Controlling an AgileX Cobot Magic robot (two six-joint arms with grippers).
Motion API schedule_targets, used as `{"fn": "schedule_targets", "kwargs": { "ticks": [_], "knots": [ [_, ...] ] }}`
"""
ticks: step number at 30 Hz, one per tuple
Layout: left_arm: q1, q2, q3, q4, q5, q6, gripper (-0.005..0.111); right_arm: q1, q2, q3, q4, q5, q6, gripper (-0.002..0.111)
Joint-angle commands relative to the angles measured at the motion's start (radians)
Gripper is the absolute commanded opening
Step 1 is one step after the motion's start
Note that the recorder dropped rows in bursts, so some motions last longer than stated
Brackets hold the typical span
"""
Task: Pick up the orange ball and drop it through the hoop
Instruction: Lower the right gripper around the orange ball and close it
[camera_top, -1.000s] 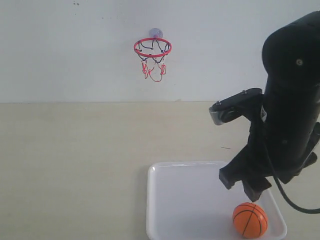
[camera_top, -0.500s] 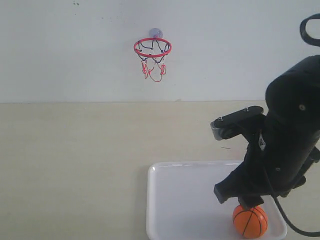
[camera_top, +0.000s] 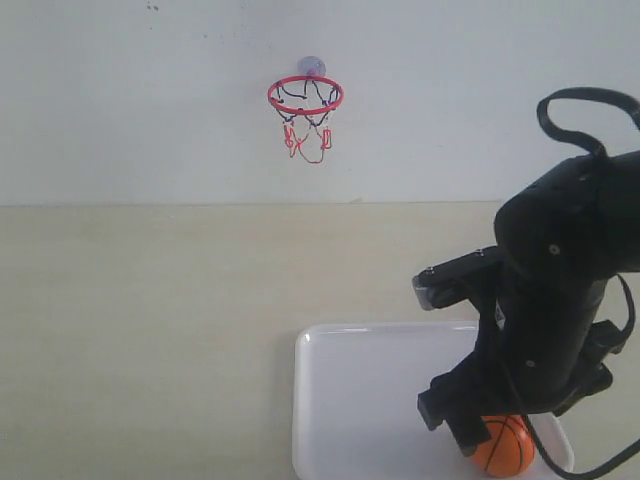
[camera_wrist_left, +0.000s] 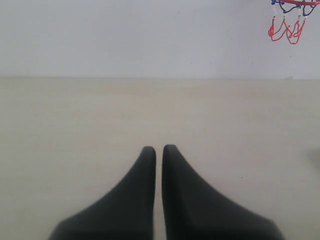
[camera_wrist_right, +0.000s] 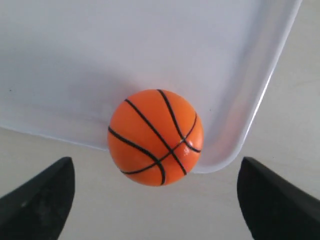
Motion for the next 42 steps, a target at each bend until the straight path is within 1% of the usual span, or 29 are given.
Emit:
{"fn": "schedule_targets", "kwargs": {
  "ticks": [1, 10, 14, 21, 25, 42],
  "knots": [
    [0.003, -0.003, 0.003, -0.009, -0.004, 0.004, 0.004, 0.001, 0.039, 0.007, -0.009, -0.017, -0.001, 0.082],
    [0.003, -0.003, 0.003, -0.009, -0.004, 0.004, 0.004, 0.001, 0.090, 0.007, -0.005, -0.059, -0.011, 0.082],
    [0.003, -0.003, 0.003, -0.009, -0.004, 0.004, 0.004, 0.001, 0.090, 0.007, -0.003, -0.104, -0.011, 0.082],
    [0.003, -0.003, 0.003, -0.009, -0.004, 0.004, 0.004, 0.001, 0.090, 0.007, 0.000, -0.095, -0.011, 0.082],
    [0.003, -0.003, 0.003, -0.009, -0.004, 0.004, 0.004, 0.001, 0.090, 0.007, -0.002, -0.093, 0.026, 0.082],
    [0.003, -0.003, 0.003, -0.009, -0.004, 0.004, 0.004, 0.001, 0.090, 0.007, -0.012, -0.074, 0.028, 0.082]
  ]
}}
